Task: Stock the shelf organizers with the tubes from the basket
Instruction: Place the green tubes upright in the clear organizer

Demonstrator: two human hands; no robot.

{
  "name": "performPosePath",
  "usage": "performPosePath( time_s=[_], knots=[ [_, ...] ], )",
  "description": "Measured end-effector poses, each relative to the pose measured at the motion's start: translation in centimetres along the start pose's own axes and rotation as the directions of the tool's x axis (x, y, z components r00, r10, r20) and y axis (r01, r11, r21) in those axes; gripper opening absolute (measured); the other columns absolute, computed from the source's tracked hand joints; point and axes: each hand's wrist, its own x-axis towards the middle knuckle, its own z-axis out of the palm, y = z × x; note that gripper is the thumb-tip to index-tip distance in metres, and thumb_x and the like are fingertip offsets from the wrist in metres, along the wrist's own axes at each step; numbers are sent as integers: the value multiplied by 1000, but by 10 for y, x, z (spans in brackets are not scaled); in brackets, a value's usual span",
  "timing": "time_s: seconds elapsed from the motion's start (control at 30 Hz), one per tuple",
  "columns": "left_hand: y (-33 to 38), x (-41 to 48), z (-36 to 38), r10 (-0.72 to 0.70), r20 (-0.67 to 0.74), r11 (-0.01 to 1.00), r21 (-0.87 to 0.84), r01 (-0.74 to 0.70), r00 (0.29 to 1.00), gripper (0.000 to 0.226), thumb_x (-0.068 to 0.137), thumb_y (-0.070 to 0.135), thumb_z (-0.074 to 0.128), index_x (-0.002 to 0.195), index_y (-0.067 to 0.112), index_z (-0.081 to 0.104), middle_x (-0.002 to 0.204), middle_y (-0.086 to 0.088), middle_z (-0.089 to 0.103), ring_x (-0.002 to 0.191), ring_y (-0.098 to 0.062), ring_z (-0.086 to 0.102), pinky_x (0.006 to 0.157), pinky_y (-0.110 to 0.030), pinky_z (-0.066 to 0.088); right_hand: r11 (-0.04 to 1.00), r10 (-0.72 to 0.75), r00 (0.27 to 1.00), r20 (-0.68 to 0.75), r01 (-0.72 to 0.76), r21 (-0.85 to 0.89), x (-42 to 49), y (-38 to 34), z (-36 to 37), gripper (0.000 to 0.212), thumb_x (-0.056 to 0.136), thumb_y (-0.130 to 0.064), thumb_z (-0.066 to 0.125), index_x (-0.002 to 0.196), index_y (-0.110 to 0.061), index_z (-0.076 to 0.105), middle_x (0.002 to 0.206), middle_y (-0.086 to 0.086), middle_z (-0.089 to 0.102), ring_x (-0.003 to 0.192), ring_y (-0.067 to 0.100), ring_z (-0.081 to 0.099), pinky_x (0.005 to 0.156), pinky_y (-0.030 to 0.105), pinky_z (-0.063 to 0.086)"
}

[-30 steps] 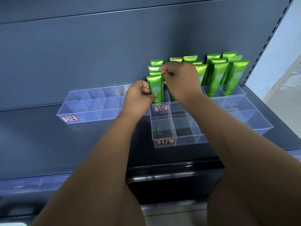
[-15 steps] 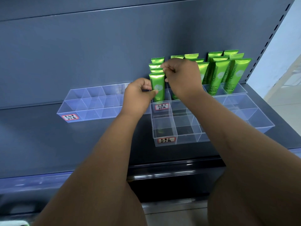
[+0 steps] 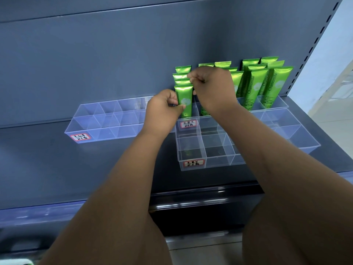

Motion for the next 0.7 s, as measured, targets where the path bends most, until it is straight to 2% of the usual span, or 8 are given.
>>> performPosePath(
  time_s=[0.13, 0.33, 0.47, 0.7],
  knots=[
    [0, 0, 2, -2, -12, 1000, 15, 3, 1000, 19, 85, 9, 78, 87, 4, 60, 92, -13, 67, 93, -30, 68, 83, -38, 57, 993, -75, 997, -1, 75, -90, 5, 0, -2, 24, 87, -12, 51, 89, -7, 74, 78, 12, 72, 74, 34, 68, 69, 40, 55],
    [-2, 1, 4, -19, -4, 1000, 15, 19, 1000, 19, 85, 11, 78, 89, 3, 61, 93, -13, 68, 92, -29, 68, 86, -43, 59, 985, -97, 995, 0, 95, -142, 5, 1, -3, 24, 85, -12, 50, 86, -4, 73, 77, 17, 70, 74, 38, 67, 67, 42, 54],
    [-3, 2, 4, -20, -9, 1000, 14, 20, 1000, 18, 85, 11, 78, 88, 5, 61, 93, -12, 68, 92, -29, 67, 85, -40, 58, 989, -108, 991, -74, 100, -107, 6, -1, -5, 23, 86, -11, 54, 89, -9, 76, 79, 12, 74, 75, 34, 68, 67, 41, 54],
    [-3, 2, 6, -17, -13, 1000, -2, 17, 1000, 17, 84, 11, 78, 86, 9, 61, 91, -10, 68, 90, -28, 68, 83, -39, 58, 994, -95, 990, -104, 89, -56, 5, -4, -7, 26, 87, -10, 56, 96, -11, 80, 91, 4, 78, 84, 26, 71, 75, 38, 54]
  ],
)
